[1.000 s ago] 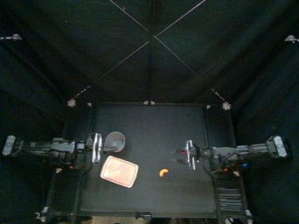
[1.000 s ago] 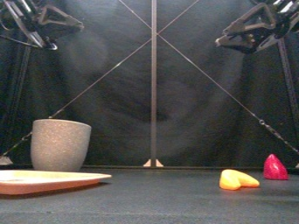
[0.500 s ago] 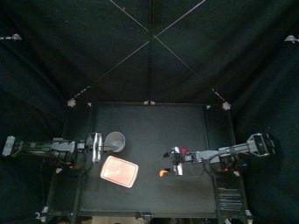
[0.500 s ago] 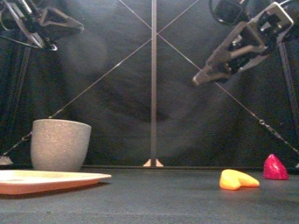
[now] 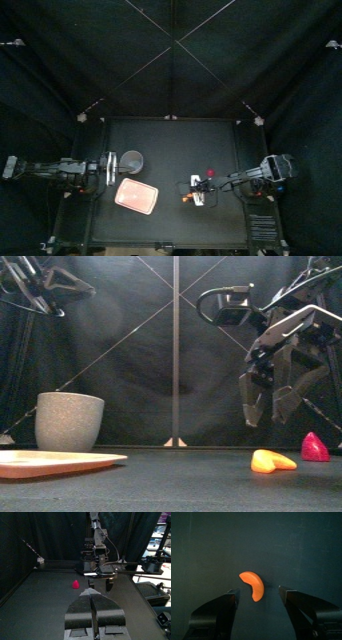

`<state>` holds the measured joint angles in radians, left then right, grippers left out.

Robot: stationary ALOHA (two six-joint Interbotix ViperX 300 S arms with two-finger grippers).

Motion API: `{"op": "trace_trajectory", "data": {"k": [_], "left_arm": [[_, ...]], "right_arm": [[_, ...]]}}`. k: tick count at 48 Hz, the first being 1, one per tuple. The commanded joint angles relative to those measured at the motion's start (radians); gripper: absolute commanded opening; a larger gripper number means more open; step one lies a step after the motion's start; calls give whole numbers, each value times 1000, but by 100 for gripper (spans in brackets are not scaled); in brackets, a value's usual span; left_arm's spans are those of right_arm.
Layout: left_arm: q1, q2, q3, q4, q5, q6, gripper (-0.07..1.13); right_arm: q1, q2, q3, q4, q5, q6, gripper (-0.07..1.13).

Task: Pick the tangerine then place it in the grey bowl
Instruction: Pick the tangerine

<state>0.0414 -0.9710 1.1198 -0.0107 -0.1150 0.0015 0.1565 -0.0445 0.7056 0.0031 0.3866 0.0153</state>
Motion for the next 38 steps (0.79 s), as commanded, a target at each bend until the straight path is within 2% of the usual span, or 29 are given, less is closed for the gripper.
{"op": "trace_trajectory", "data": {"k": [1, 14, 24, 28, 33, 38], "left_arm": [[2, 3, -9, 2, -8, 2, 2], [-2, -8, 3, 0, -8, 0, 2], [-8, -28, 9, 0, -8, 0, 2], [-8, -34, 12, 0, -8, -2, 2], [-9, -38, 14, 2, -8, -2, 2], [-8, -38, 14, 0, -8, -3, 2]], "right_arm": [[11, 29, -28, -17, -18, -8, 95], [8, 135, -44, -60, -54, -8, 95], [3, 146, -41, -55, -58, -5, 92], [3, 149, -40, -46, -58, -5, 84], [2, 156, -41, -35, -58, -5, 64], [2, 164, -48, -37, -57, -2, 50]]}}
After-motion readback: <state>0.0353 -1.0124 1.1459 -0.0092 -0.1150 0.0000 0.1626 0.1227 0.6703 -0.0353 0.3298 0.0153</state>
